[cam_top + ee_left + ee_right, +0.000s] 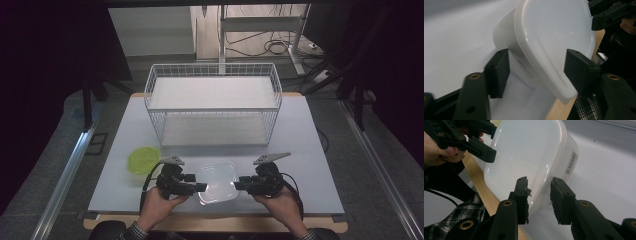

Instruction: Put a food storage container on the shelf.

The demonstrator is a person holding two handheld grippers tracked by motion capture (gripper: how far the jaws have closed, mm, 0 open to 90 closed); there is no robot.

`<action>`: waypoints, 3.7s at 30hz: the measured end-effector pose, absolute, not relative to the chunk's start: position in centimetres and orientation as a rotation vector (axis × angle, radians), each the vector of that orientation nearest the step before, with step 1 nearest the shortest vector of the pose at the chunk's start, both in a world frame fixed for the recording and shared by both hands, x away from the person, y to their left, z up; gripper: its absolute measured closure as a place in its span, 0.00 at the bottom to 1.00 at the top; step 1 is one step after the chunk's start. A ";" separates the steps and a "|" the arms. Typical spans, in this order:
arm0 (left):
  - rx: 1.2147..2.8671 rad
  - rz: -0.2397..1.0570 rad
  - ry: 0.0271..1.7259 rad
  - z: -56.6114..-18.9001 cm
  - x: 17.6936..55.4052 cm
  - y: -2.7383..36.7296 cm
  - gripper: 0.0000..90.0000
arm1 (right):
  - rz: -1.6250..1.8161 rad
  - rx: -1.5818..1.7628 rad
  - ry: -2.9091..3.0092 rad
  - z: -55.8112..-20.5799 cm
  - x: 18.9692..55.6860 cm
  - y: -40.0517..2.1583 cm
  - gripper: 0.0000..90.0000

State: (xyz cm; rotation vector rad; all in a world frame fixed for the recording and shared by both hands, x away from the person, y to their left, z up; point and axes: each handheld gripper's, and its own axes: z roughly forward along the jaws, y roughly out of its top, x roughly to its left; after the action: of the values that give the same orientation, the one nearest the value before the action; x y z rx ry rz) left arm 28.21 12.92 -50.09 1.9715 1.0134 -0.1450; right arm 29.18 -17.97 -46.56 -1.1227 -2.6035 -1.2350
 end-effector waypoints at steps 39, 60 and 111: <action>1.899 -0.005 1.082 -49.0 27.0 13.0 0.89 | -1.364 -1.356 -2.529 -46.8 29.5 -18.1 0.88; 1.833 0.203 1.002 -43.7 28.6 13.5 0.89 | -1.554 -1.311 -2.551 -42.7 30.9 -17.8 0.88; 1.710 0.355 0.971 -31.1 36.6 16.4 0.88 | -1.854 -1.214 -2.580 -29.2 39.1 -14.5 0.88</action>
State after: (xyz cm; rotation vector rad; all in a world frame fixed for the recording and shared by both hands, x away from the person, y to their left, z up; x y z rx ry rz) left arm 36.64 16.39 -31.09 1.7095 0.9712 0.3548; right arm 39.14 -14.49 -29.24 -1.2140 -2.5796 -1.8541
